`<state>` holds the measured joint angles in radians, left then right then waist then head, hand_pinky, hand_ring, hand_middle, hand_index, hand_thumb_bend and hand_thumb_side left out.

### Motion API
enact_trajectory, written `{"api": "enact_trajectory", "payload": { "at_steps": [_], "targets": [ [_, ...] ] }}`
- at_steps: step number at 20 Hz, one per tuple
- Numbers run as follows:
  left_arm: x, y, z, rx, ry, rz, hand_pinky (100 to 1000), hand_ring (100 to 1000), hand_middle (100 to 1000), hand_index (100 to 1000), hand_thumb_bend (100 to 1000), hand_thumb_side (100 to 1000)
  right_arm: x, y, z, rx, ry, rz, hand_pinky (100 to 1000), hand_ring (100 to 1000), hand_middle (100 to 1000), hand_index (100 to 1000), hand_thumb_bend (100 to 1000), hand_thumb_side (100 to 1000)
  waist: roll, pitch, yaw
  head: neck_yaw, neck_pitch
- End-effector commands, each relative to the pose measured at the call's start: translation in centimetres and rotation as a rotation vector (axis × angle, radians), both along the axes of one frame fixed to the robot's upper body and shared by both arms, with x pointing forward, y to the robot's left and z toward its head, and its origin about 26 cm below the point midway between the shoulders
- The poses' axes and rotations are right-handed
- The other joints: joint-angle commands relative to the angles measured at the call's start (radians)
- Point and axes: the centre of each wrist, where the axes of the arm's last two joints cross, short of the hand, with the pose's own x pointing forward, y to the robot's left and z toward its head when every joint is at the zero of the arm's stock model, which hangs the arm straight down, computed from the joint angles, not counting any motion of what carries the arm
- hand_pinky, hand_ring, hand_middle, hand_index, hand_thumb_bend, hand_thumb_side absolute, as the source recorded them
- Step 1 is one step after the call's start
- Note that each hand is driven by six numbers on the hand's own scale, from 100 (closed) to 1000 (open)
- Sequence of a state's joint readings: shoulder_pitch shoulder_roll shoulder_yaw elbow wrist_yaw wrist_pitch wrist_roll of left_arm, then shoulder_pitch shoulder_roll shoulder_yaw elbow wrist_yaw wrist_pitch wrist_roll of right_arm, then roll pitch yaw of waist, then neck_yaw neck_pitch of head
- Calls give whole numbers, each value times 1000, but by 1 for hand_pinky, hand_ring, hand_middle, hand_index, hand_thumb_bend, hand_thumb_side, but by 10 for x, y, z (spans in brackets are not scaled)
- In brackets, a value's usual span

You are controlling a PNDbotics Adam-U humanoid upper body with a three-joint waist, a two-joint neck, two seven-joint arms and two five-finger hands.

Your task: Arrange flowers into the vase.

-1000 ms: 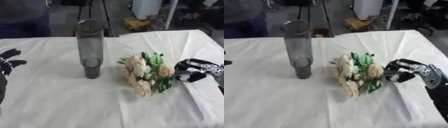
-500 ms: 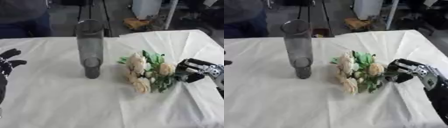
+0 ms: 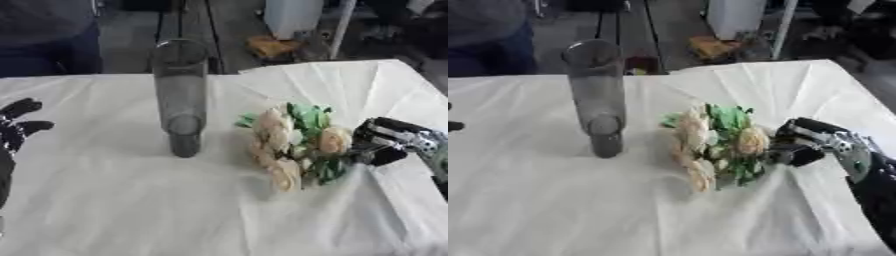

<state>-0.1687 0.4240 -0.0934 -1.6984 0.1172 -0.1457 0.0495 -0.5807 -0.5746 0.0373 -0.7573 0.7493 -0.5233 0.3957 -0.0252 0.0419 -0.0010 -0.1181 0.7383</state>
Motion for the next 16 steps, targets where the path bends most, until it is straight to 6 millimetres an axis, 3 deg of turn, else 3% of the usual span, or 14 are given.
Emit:
{"api": "enact_trajectory", "payload": {
  "at_steps": [1, 2, 6, 10, 16],
  "targets": [
    [1, 6, 10, 21, -27, 2, 881, 695, 802, 876, 1000, 941, -5, -7, -4, -24, 22, -17, 551, 407, 341, 542, 337, 279, 4, -5, -2, -3, 11],
    [1, 6, 10, 21, -28, 2, 881, 695, 802, 876, 1000, 941, -5, -7, -4, -22, 20, -19, 468, 362, 304, 516, 344, 279, 4, -5, -2, -3, 11],
    [1, 6, 11, 21, -28, 3, 881, 694, 802, 876, 1000, 941, -5, -7, -5, -18, 14, -26, 320, 267, 232, 455, 355, 281, 4, -6, -2, -3, 10],
    [1, 6, 10, 21, -28, 3, 881, 694, 802, 876, 1000, 942, -6, -7, -6, -18, 14, -30, 232, 200, 183, 415, 368, 283, 4, -5, -2, -4, 11],
    [1, 6, 10, 21, -27, 4, 882, 693, 802, 876, 1000, 942, -6, -7, -7, -21, 7, -32, 181, 166, 149, 391, 376, 280, 4, -5, -3, -5, 12]
  ]
}}
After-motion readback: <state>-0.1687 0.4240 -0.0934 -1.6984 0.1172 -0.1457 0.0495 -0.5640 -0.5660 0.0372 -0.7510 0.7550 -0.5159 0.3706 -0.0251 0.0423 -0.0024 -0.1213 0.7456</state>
